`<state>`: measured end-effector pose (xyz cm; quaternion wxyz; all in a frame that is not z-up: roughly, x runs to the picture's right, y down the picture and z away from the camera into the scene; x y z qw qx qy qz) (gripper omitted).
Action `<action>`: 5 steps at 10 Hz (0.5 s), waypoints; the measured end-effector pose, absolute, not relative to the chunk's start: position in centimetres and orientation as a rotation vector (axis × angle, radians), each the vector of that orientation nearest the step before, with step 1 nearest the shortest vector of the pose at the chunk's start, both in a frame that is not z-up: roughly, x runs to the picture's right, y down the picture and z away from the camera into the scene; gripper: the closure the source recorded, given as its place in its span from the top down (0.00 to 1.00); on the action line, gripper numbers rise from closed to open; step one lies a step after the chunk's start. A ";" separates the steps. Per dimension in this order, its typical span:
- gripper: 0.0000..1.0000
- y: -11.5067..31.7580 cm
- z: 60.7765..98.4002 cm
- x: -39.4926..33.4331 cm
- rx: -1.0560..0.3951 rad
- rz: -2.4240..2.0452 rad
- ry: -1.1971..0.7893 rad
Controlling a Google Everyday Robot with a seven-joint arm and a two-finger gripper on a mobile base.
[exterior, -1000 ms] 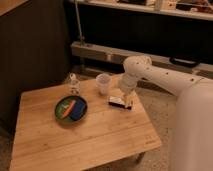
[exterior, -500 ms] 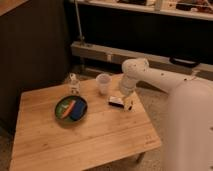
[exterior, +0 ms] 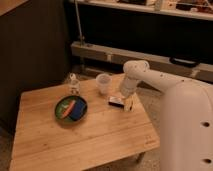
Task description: Place the eraser in the ceramic cup
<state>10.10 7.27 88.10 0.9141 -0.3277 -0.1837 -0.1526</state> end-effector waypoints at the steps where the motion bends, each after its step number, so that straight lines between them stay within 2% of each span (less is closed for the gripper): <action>1: 0.80 7.5 88.4 10.3 -0.679 -0.306 -0.382; 5: 0.80 8.3 89.4 10.5 -0.709 -0.286 -0.387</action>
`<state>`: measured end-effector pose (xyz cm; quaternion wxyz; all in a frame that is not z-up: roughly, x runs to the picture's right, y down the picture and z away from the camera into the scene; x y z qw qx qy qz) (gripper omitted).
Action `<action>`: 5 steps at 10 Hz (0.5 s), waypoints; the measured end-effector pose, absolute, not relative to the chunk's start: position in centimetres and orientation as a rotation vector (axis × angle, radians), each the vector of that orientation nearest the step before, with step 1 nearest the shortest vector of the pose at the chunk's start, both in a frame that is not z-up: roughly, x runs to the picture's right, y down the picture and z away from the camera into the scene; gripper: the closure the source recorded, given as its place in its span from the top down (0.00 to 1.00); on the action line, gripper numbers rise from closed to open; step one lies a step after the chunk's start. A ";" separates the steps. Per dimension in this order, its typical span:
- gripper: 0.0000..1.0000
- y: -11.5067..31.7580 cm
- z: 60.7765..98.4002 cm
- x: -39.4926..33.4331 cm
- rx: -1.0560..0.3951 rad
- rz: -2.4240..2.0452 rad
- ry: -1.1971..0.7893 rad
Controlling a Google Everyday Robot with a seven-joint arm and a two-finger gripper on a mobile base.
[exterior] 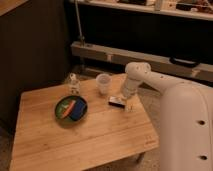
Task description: Place the eraser in the ceramic cup
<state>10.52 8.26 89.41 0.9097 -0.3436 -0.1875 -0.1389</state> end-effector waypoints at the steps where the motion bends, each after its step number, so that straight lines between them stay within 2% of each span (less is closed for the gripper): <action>1: 0.80 8.6 89.8 10.5 -0.719 -0.283 -0.386; 5: 0.80 9.3 90.7 11.1 -0.747 -0.263 -0.368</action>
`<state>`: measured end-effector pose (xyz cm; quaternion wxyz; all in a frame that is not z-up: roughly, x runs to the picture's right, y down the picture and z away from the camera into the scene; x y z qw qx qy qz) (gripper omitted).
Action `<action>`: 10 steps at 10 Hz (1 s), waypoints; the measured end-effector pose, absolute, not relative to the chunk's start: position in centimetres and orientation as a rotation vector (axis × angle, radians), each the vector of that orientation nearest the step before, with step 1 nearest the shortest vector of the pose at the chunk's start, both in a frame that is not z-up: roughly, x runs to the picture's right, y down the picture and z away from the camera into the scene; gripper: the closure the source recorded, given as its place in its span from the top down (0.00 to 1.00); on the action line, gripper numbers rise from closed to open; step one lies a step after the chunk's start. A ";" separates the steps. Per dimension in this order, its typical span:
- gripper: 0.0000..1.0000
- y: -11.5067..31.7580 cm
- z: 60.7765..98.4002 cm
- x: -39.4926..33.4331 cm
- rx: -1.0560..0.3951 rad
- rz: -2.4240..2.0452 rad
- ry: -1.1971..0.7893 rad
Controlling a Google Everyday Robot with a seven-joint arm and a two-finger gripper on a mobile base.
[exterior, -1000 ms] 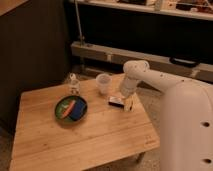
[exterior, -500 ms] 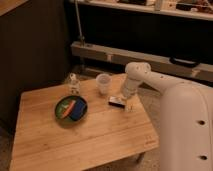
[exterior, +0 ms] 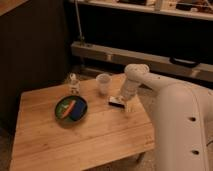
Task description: Place the eraser in the ceramic cup
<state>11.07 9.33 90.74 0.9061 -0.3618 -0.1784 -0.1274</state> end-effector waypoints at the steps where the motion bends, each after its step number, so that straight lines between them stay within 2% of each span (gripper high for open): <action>1: 0.80 9.4 90.9 11.2 -0.751 -0.257 -0.364; 10: 0.80 9.3 91.8 12.4 -0.759 -0.219 -0.327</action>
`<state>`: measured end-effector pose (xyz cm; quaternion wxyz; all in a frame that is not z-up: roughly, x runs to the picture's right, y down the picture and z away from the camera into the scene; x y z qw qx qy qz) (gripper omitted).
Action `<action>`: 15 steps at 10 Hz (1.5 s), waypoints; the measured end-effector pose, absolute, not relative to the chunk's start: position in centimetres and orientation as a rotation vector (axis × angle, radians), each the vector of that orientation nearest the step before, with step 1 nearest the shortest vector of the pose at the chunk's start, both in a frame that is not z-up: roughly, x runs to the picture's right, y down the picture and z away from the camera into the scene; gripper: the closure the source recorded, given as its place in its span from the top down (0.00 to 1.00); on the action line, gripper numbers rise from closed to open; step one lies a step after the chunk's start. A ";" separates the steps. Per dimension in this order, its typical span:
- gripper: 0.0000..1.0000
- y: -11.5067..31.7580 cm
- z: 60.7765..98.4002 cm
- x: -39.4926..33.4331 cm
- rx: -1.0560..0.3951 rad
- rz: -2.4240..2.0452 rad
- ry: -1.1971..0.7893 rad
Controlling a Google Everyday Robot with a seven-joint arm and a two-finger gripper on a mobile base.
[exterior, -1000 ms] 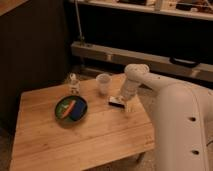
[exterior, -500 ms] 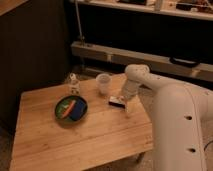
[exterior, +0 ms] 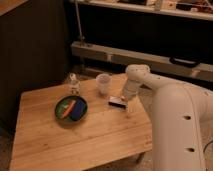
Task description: Place the eraser in the ceramic cup
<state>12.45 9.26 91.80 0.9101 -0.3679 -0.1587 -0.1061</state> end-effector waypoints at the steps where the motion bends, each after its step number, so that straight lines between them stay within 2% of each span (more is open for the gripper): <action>1: 0.80 9.1 91.9 12.6 -0.760 -0.214 -0.324; 15: 0.80 8.6 94.0 12.8 -0.774 -0.189 -0.322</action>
